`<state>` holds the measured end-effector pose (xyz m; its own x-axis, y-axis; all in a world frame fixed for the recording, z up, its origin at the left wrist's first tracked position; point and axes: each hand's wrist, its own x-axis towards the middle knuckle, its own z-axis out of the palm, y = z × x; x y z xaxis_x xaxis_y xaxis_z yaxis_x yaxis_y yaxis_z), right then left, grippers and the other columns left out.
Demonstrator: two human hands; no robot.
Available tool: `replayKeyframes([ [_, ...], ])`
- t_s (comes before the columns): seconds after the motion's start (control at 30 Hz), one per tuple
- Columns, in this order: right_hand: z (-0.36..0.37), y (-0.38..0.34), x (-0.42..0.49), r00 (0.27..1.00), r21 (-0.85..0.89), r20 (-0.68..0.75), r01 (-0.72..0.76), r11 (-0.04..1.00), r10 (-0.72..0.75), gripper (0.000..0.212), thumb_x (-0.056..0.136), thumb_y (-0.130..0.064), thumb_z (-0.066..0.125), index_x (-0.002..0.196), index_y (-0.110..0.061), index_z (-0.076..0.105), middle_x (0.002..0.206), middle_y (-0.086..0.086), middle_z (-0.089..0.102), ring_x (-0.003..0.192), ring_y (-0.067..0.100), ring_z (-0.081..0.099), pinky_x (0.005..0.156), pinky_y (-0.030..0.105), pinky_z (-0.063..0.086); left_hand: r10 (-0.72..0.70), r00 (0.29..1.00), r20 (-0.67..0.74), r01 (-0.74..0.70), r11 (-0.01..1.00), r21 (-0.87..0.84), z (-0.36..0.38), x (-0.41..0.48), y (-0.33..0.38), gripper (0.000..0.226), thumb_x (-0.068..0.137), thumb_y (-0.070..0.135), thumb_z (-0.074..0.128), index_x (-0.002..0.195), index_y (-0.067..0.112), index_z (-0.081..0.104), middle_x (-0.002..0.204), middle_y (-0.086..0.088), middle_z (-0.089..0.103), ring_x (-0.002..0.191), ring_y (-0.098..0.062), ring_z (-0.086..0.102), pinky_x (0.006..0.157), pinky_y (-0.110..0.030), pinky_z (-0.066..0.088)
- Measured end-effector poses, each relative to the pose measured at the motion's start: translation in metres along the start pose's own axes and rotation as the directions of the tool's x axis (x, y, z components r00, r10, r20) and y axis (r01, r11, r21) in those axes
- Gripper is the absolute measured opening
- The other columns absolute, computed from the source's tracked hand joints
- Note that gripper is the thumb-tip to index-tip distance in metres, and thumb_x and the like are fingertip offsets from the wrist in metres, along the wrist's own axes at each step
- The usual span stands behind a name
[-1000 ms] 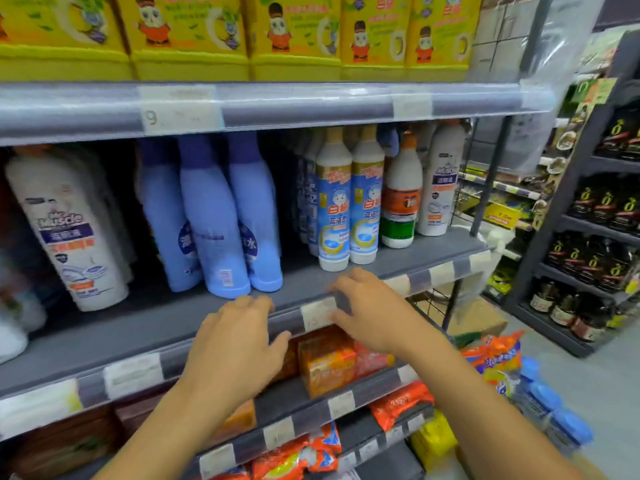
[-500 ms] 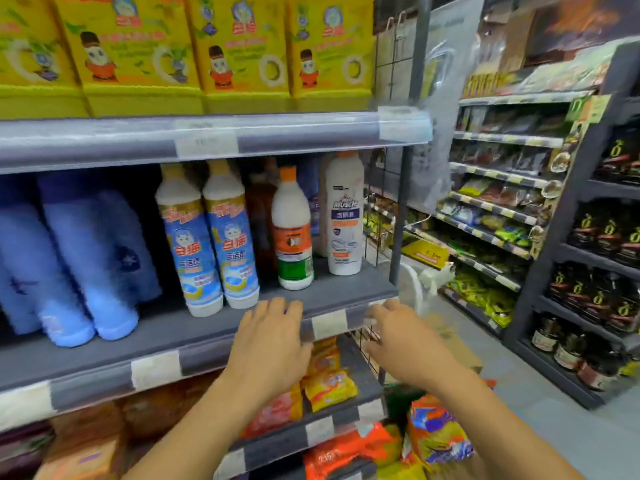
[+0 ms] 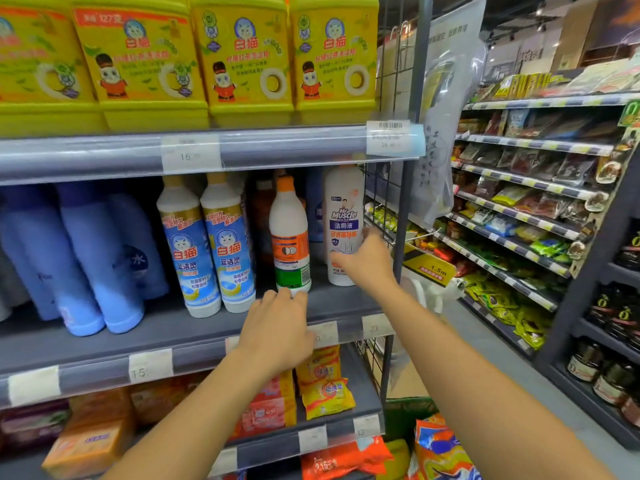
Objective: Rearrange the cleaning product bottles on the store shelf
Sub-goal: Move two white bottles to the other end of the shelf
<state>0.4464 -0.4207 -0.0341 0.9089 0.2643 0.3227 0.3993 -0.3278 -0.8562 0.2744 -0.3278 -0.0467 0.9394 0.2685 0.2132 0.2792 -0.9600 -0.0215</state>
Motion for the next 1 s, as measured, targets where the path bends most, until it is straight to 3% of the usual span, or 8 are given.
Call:
replayKeyframes([
  [0.1,0.019,0.007,0.015,0.997,0.168,-0.066,-0.030,0.985,0.042,0.060,0.063,-0.027,0.087,0.104,-0.024,0.043,0.092,-0.009,0.060,0.084,0.011,0.059,0.052,0.006,0.034,-0.003,1.000,-0.010,0.003,1.000,-0.009,-0.003,0.000,0.000,0.056,0.085,0.044,0.055,0.133,0.018,0.044,0.125,-0.006,0.054,0.113,-0.028,0.047,0.094,-0.039,0.041],
  [0.3,0.030,0.021,0.029,0.995,0.207,-0.045,-0.072,0.976,0.083,0.060,0.062,-0.028,0.086,0.106,-0.026,0.046,0.085,-0.017,0.056,0.081,0.011,0.057,0.052,0.013,0.036,0.002,0.999,-0.041,-0.003,1.000,-0.019,-0.013,0.001,0.003,0.054,0.086,0.042,0.056,0.132,0.017,0.043,0.123,-0.007,0.054,0.112,-0.028,0.048,0.092,-0.040,0.042],
  [0.43,0.020,0.013,0.029,0.999,0.184,-0.049,-0.004,0.983,0.013,0.059,0.064,-0.023,0.085,0.106,-0.027,0.044,0.085,-0.019,0.055,0.075,-0.001,0.053,0.054,0.012,0.036,0.006,0.998,-0.059,-0.007,0.999,-0.031,-0.019,0.008,0.010,0.054,0.086,0.041,0.057,0.132,0.016,0.044,0.126,-0.009,0.054,0.115,-0.030,0.048,0.092,-0.042,0.042],
  [0.53,0.003,0.003,0.019,0.999,0.143,-0.031,-0.004,0.990,0.008,0.057,0.064,-0.027,0.084,0.108,-0.020,0.049,0.087,-0.010,0.061,0.073,0.001,0.057,0.051,0.015,0.039,0.013,0.994,-0.113,-0.019,0.998,-0.055,-0.025,0.016,0.014,0.056,0.086,0.039,0.058,0.134,0.015,0.042,0.130,-0.010,0.054,0.118,-0.032,0.049,0.094,-0.045,0.043],
  [0.67,-0.034,-0.001,-0.013,1.000,0.024,0.016,-0.025,0.999,0.025,0.061,0.059,-0.033,0.085,0.110,-0.017,0.056,0.092,-0.001,0.066,0.081,0.014,0.065,0.055,0.023,0.048,0.023,0.981,-0.195,-0.046,0.993,-0.113,-0.030,0.034,0.025,0.053,0.088,0.025,0.057,0.136,0.013,0.037,0.124,-0.014,0.054,0.109,-0.032,0.055,0.080,-0.040,0.047],
  [0.83,-0.074,0.011,-0.076,1.000,-0.001,0.017,-0.013,1.000,0.013,0.059,0.058,-0.031,0.087,0.104,-0.022,0.051,0.088,-0.008,0.065,0.076,0.006,0.063,0.052,0.020,0.046,-0.041,0.965,-0.259,-0.035,0.959,-0.281,-0.027,0.070,0.042,0.042,0.087,0.010,0.057,0.126,0.005,0.042,0.115,-0.020,0.057,0.097,-0.036,0.059,0.066,-0.035,0.042],
  [0.9,-0.085,0.016,-0.095,0.999,0.015,0.028,-0.023,1.000,0.023,0.057,0.059,-0.028,0.088,0.101,-0.023,0.050,0.088,-0.009,0.065,0.076,0.006,0.064,0.054,0.021,0.047,-0.117,0.953,-0.280,-0.002,0.920,-0.391,-0.023,0.089,0.052,0.040,0.088,0.014,0.058,0.123,0.002,0.043,0.117,-0.024,0.058,0.100,-0.040,0.060,0.073,-0.041,0.048],
  [1.0,-0.097,0.022,-0.113,0.999,0.049,0.039,-0.027,0.998,0.025,0.053,0.059,-0.020,0.088,0.094,-0.028,0.049,0.087,-0.009,0.065,0.077,0.006,0.064,0.054,0.019,0.047,-0.223,0.943,-0.248,0.084,0.879,-0.469,-0.013,0.122,0.066,0.059,0.089,0.023,0.061,0.136,-0.001,0.035,0.128,-0.028,0.052,0.110,-0.041,0.057,0.087,-0.043,0.048],
])
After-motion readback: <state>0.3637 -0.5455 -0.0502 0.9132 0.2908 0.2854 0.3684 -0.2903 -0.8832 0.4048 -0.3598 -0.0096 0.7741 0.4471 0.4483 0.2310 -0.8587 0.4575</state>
